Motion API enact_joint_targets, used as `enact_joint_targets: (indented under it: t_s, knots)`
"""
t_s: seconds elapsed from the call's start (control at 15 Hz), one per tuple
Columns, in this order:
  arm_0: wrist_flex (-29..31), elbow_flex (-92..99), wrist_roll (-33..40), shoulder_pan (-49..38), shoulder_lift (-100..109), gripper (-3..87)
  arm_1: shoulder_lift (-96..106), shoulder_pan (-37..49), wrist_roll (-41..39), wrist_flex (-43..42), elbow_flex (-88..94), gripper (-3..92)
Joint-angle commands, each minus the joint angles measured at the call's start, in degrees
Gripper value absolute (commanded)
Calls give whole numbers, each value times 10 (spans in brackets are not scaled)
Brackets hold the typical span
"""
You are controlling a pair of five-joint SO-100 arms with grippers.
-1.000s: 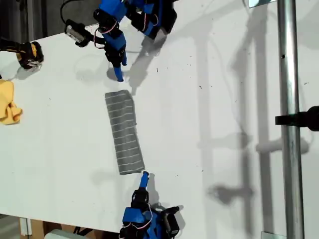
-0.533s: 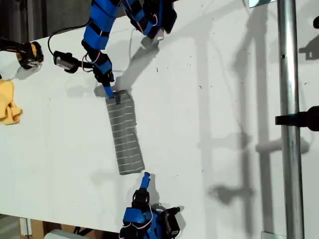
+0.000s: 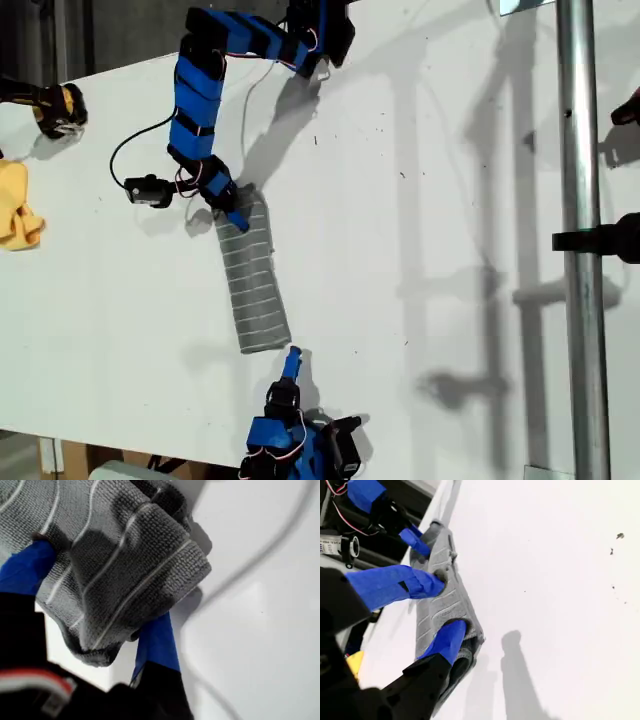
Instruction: Grasp corners of a towel and fold twice.
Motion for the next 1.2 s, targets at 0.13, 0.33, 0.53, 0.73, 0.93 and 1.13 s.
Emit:
enact_joint_targets:
  t_s: [0.13,0.33,0.53,0.73,0.93,1.13]
  knots:
    - [6,4,-9,-3,2,147,-54,-35,-10,40,-128,249]
    - [11,4,-12,-4,2,148,-55,-36,1,40,-129,29]
    - [12,4,-14,-4,2,148,-34,-20,12,57,-105,0]
    - [14,4,-14,-4,2,148,80,1,18,51,3,-1]
    - [14,4,-13,-5,2,148,241,28,37,83,127,-1]
    - [14,4,-11,-7,2,149,368,55,56,130,213,-1]
